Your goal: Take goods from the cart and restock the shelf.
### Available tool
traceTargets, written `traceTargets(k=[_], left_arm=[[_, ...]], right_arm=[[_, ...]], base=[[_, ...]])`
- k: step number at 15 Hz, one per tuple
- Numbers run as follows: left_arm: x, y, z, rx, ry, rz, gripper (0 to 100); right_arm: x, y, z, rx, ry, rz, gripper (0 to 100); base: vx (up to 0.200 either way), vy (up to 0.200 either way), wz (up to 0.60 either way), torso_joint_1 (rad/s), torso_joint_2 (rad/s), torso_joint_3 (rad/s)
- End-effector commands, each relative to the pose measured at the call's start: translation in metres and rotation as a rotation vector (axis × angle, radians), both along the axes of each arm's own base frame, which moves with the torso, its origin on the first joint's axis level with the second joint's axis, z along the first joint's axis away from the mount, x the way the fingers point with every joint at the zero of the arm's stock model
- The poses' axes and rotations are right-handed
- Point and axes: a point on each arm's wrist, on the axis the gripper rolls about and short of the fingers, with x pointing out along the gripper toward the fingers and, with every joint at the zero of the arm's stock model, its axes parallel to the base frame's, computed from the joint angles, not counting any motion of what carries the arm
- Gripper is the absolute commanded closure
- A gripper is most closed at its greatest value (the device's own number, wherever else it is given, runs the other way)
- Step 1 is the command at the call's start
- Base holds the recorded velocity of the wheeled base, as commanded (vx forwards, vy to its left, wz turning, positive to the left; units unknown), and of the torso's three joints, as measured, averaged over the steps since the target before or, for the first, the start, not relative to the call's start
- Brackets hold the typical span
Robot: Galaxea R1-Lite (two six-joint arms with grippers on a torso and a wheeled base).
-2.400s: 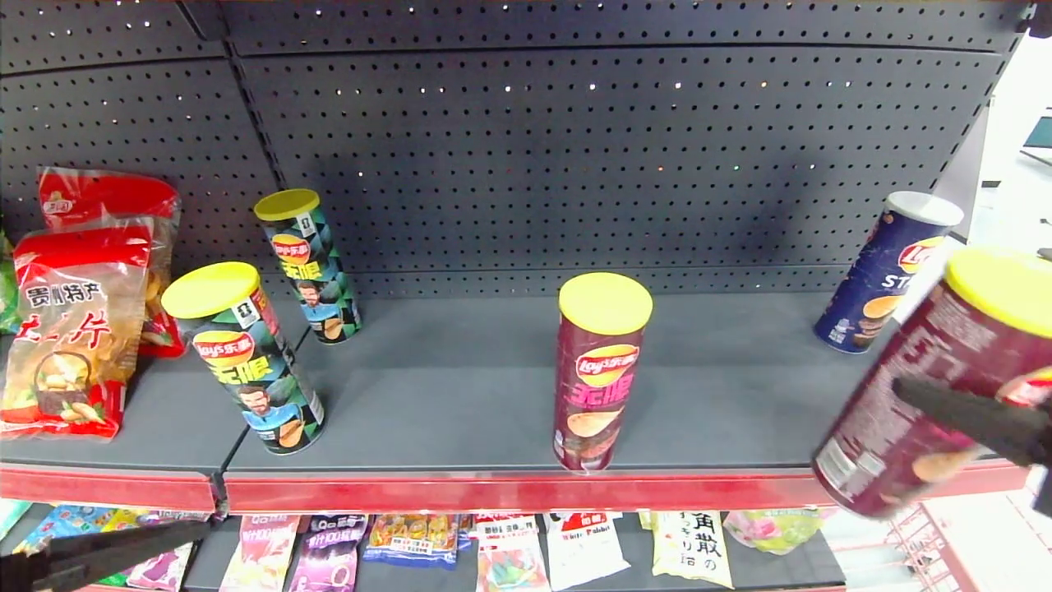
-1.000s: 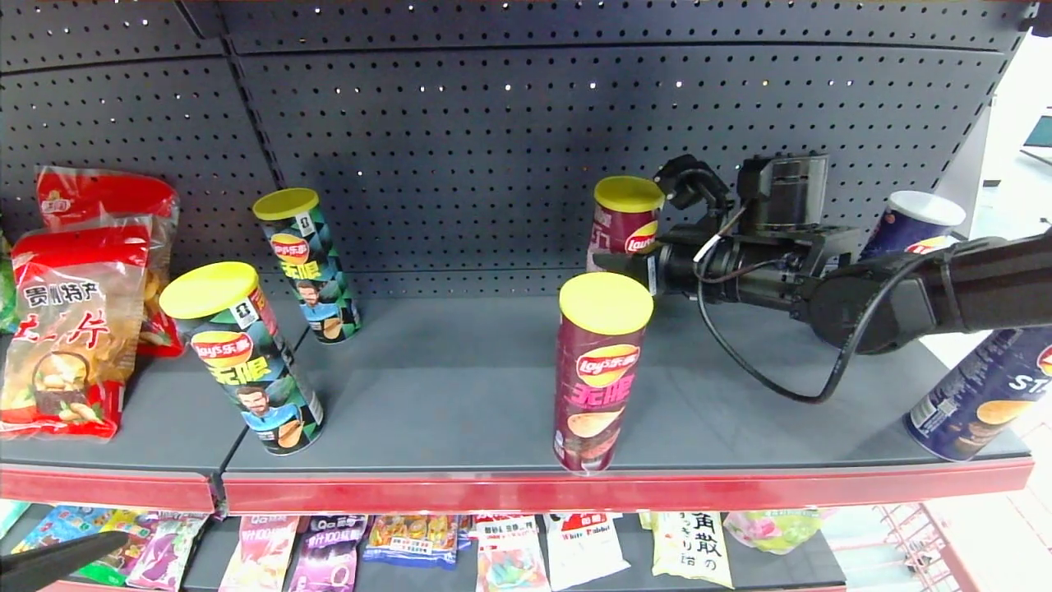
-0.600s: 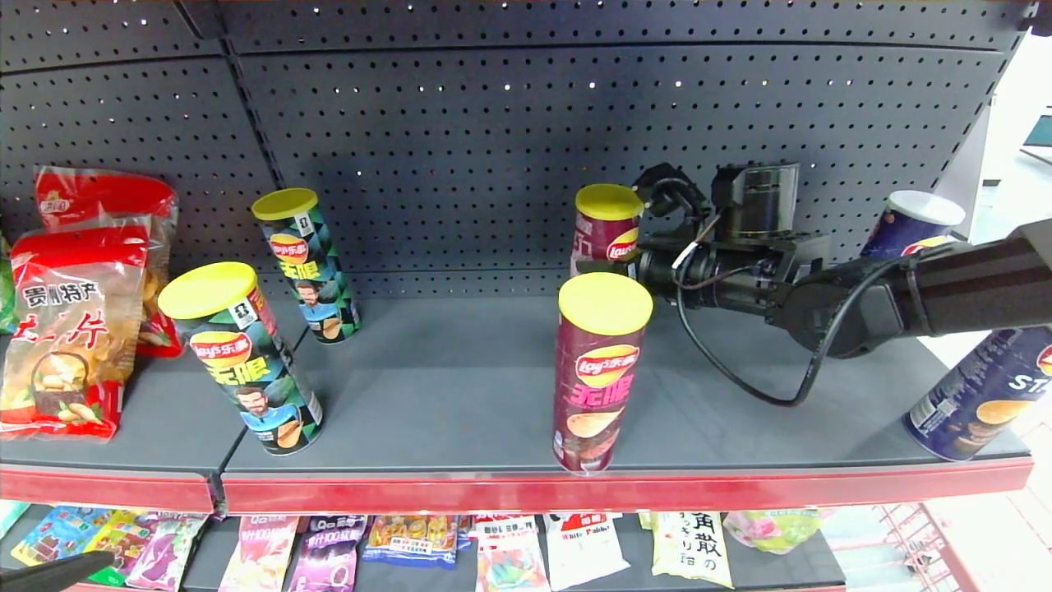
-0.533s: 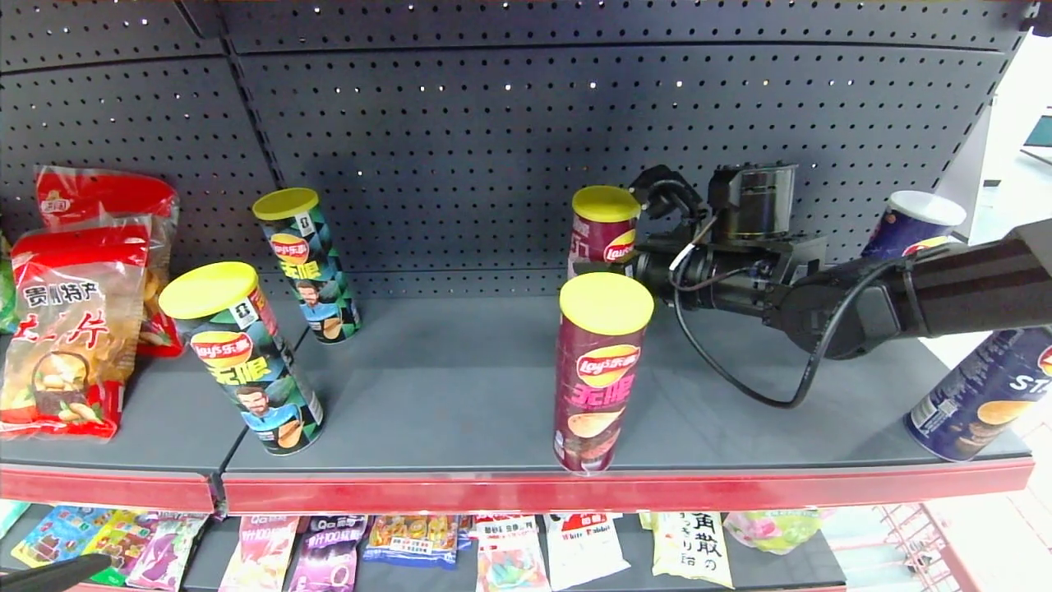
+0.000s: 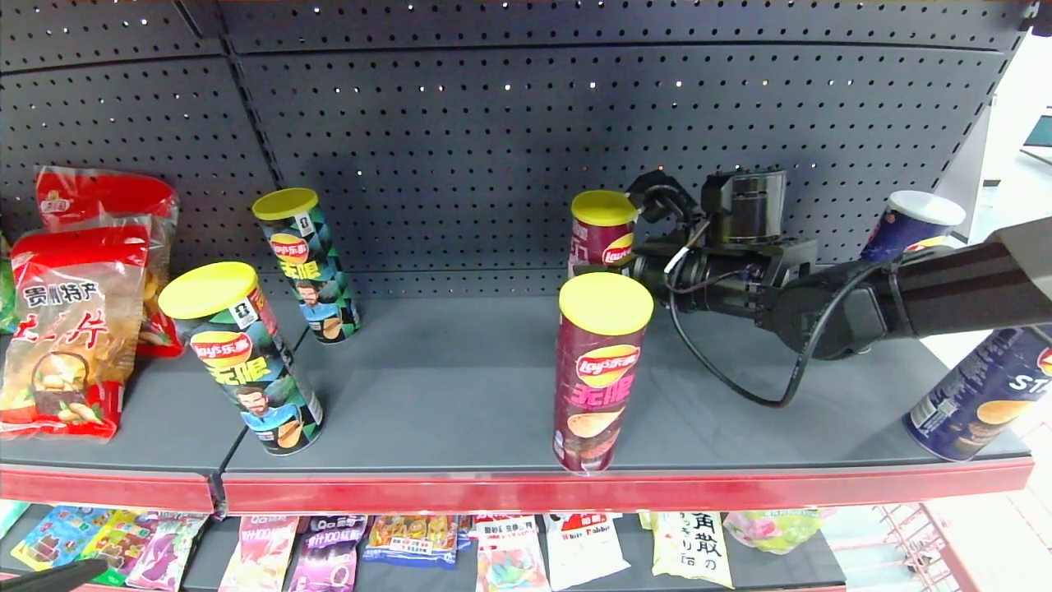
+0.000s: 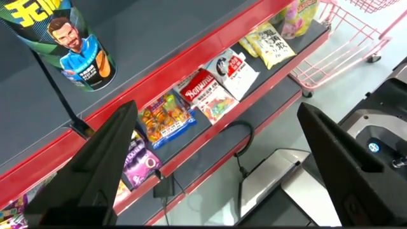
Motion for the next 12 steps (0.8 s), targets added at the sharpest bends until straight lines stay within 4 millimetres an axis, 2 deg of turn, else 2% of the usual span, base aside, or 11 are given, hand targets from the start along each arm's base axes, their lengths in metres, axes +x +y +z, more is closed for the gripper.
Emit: traceTargets(k=[1,2,3,9,12], left_arm=[[0.0,0.0,-0.002,0.005,0.006,0.001,0],[0.0,0.0,-0.002,0.006,0.008,0.001,0],[0.001,0.0,-0.003,0.008,0.01,-0.001,0],[0.0,0.0,-0.008,0.015,0.022,-0.005,0],[0.001,-0.001,-0.008,0.017,0.027,-0.009,0]], right_arm=[[-0.001,0.0,0.001,0.002,-0.003,0.003,100],[-0.001,0.0,0.001,0.002,-0.003,0.003,100],[-0.001,0.0,0.001,0.002,-0.003,0.003,0],[-0.005,-0.002,0.006,0.005,-0.01,0.003,0],[-0.015,-0.013,0.01,0.0,-0.001,-0.013,0]], base=[[0.0,0.0,0.0,0.0,0.0,0.0],[0.0,0.0,0.0,0.0,0.0,0.0],[0.0,0.0,0.0,0.0,0.0,0.0],[0.0,0.0,0.0,0.0,0.0,0.0],[0.0,0.0,0.0,0.0,0.0,0.0]])
